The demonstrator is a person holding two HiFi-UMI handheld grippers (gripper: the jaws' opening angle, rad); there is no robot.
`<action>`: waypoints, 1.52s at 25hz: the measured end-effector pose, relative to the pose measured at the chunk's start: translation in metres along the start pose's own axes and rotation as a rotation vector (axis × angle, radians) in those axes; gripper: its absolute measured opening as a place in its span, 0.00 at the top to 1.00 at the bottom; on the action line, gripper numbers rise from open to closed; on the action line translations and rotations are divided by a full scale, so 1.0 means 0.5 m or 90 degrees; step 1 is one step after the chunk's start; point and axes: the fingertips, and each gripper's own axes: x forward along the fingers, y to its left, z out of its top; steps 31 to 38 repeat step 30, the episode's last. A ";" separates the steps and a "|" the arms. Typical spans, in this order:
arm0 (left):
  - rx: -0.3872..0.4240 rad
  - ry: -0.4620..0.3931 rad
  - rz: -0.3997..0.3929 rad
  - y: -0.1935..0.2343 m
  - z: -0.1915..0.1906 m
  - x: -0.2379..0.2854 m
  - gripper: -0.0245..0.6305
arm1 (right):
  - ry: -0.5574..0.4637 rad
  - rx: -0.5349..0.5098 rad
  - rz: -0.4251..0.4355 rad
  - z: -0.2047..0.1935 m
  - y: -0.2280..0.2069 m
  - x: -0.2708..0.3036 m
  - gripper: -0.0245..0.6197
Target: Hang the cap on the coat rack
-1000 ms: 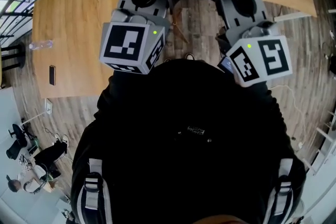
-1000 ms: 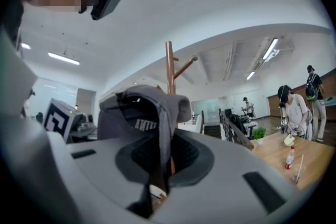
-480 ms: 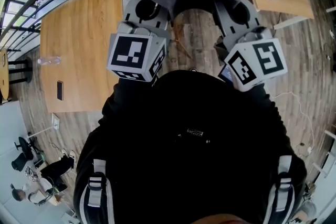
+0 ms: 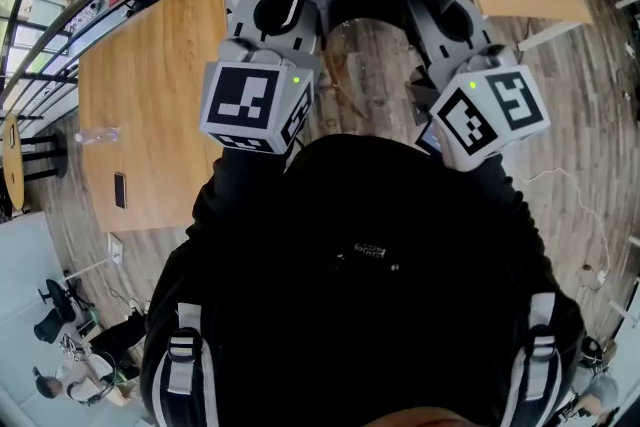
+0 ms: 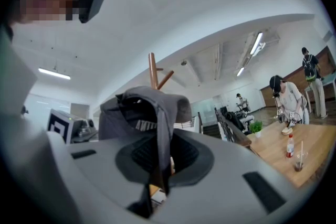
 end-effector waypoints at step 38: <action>-0.028 0.042 0.019 0.076 -0.082 0.081 0.96 | 0.050 0.045 0.018 -0.081 -0.070 0.112 0.92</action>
